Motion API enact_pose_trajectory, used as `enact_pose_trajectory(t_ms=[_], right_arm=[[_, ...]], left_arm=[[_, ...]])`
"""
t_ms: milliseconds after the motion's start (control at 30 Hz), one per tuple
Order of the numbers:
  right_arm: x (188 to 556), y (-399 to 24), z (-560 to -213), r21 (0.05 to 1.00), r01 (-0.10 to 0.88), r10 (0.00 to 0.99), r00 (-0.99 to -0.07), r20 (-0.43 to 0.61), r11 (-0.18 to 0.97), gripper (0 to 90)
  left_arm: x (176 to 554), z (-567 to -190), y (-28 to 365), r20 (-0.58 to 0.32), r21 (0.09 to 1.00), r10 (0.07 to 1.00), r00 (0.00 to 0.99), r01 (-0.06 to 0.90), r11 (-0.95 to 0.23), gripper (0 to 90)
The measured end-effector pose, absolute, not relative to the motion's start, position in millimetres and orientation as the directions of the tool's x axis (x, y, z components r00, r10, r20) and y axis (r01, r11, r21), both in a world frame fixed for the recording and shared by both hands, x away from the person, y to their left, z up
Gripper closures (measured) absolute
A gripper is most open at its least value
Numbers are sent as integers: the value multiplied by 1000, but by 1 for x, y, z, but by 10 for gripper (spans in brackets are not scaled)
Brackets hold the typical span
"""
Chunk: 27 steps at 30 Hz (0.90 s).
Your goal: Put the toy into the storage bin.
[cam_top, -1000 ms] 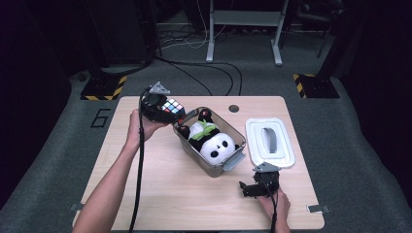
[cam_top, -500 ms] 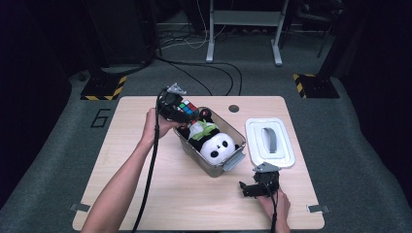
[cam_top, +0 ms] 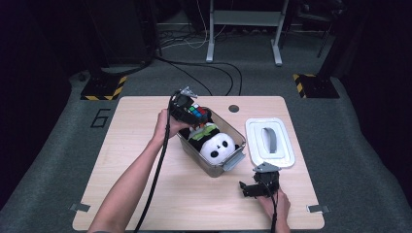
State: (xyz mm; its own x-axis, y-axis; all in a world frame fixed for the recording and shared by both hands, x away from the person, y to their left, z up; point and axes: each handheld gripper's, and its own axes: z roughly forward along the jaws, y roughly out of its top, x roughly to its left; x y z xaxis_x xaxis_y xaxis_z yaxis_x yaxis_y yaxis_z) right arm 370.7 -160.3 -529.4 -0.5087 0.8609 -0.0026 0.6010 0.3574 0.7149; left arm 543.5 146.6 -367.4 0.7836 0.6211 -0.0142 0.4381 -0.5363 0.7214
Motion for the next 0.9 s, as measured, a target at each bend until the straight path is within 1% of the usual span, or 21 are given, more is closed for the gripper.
enact_pose_trajectory(t_ms=[67,100,167,233,300,433,633,767,900], right_arm=[[371,-160,-529,715,601,861,-509,-3,357,0],[371,-160,-529,714,600,860,-511,-5,361,0],[371,-161,-529,714,599,859,-511,-6,362,0],[371,-161,-529,714,599,859,-512,-6,362,0],[371,-161,-529,714,599,859,-512,-6,362,0],[371,-161,-529,714,599,859,-512,-6,363,0],[371,-161,-529,714,599,859,-512,-6,362,0],[371,-161,-529,714,600,859,-512,-6,362,0],[371,-161,-529,714,599,859,-511,-6,362,0]], left_arm=[[545,-372,145,-11,706,617,787,443,-552,338],[546,-376,142,13,690,619,785,441,-574,337],[546,-381,141,20,675,619,785,446,-588,330],[545,-384,142,26,679,630,776,449,-581,302],[544,-382,143,24,686,635,773,449,-572,251],[537,-374,147,42,709,637,770,426,-562,223],[523,-362,150,113,731,643,757,375,-570,236],[513,-359,152,141,745,649,748,351,-567,265],[512,-361,155,152,740,655,740,354,-572,322]])
